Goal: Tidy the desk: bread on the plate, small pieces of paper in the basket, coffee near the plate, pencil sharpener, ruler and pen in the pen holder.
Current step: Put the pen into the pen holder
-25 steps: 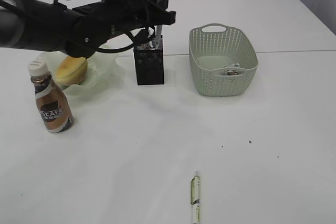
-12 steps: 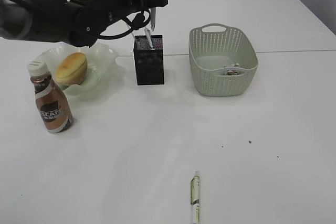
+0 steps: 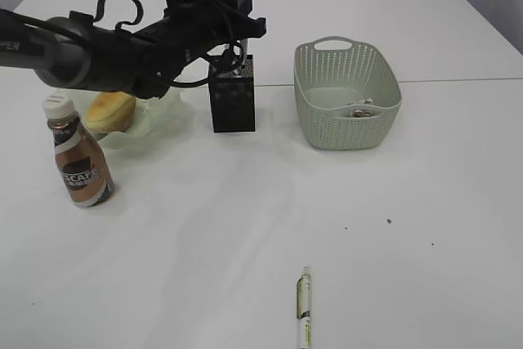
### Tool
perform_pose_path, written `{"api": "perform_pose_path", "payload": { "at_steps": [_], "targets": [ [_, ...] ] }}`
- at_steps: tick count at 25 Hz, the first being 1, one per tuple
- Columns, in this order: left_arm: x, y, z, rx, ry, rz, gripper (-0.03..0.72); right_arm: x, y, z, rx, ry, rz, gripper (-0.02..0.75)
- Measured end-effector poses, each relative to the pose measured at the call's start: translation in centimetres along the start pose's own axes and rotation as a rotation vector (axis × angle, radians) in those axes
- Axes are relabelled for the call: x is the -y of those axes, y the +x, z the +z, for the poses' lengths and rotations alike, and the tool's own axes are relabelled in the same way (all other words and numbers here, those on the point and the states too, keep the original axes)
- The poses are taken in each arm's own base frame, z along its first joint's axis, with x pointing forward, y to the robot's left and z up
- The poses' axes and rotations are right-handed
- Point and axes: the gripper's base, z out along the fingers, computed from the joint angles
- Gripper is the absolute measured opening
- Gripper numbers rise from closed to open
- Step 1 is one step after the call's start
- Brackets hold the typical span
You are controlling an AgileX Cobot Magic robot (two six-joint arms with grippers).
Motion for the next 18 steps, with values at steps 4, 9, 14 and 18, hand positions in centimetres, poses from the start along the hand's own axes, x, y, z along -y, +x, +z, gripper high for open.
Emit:
{"api": "perform_pose_path", "payload": {
  "at_steps": [4,9,14,18],
  "targets": [
    [-0.4,1.3,0.4,-0.02,-0.009,-0.004,0.055,0.0,0.0,0.0,0.0,0.0,0.0,0.35],
    [-1.0,1.5,0.4,-0.021,-0.02,-0.006,0.055,0.1,0.0,0.0,0.002,0.006,-0.002,0.35],
    [-1.1,1.5,0.4,-0.021,-0.023,-0.007,0.055,0.1,-0.1,0.0,0.006,0.014,-0.005,0.35],
    [-1.1,1.6,0.4,-0.032,-0.025,-0.007,0.056,0.1,-0.1,0.0,0.006,0.014,-0.005,0.351]
  ]
}}
